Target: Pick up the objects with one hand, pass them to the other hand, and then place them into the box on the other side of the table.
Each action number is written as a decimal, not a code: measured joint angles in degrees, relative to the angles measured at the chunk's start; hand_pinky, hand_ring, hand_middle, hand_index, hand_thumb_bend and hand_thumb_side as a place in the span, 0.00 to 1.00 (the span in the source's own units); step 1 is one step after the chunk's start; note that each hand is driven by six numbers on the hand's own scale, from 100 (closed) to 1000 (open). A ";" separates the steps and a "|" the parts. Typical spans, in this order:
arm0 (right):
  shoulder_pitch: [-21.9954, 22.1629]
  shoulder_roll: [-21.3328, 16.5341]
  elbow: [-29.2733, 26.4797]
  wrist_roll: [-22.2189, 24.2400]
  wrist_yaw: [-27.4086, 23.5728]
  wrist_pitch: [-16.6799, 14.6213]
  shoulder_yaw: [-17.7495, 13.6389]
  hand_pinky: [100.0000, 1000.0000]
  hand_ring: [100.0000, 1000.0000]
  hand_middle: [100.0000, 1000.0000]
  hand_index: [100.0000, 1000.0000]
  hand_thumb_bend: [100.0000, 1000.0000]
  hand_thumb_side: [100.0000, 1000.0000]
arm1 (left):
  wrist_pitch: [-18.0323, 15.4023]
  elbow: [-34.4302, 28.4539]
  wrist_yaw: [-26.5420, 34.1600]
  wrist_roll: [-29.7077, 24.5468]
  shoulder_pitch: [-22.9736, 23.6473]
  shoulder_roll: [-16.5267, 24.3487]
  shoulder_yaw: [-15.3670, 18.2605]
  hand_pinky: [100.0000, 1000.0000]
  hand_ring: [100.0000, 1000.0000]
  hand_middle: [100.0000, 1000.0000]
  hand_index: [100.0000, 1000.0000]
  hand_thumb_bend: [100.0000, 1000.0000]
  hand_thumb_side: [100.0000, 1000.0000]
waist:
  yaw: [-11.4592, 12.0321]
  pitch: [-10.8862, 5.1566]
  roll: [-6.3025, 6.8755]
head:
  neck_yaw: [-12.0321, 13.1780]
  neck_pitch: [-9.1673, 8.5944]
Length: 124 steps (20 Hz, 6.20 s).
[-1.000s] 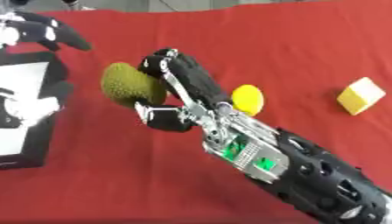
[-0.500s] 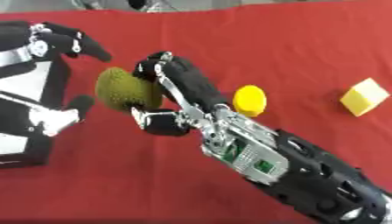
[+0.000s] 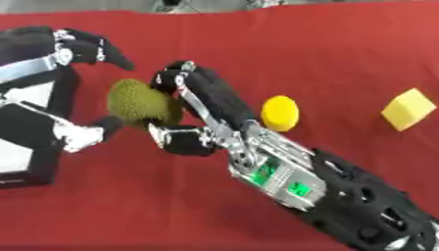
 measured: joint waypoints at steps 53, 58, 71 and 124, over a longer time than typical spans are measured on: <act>1.64 -0.35 -0.99 3.57 -1.38 -1.65 0.34 0.78 0.80 0.77 0.89 0.00 0.68 | 0.70 4.18 11.77 9.97 1.06 -2.87 -1.61 0.60 0.47 0.31 0.29 0.00 0.12 | -0.29 0.02 -0.44 | 1.03 -0.03; 2.06 -0.62 -0.68 4.76 -0.53 -2.55 0.33 0.79 0.83 0.80 0.94 0.00 0.75 | -0.67 6.88 6.31 7.91 1.33 -2.88 -1.74 0.59 0.46 0.30 0.29 0.00 0.07 | -0.48 0.02 -0.44 | 1.05 -0.04; 2.97 -1.34 -0.68 4.54 0.36 -2.28 0.28 0.79 0.83 0.80 0.94 0.00 0.76 | -3.10 10.32 2.26 8.33 5.39 1.01 0.15 0.58 0.46 0.32 0.32 0.00 0.04 | -0.75 0.02 -0.38 | 1.33 -0.09; 6.12 -3.55 -0.67 -6.00 -4.98 -5.91 -6.06 0.77 0.80 0.76 0.86 0.00 0.38 | 2.92 26.45 -1.45 21.87 19.66 9.11 18.53 0.86 0.80 0.70 0.82 0.21 0.43 | -1.21 0.86 -2.33 | 8.37 -2.14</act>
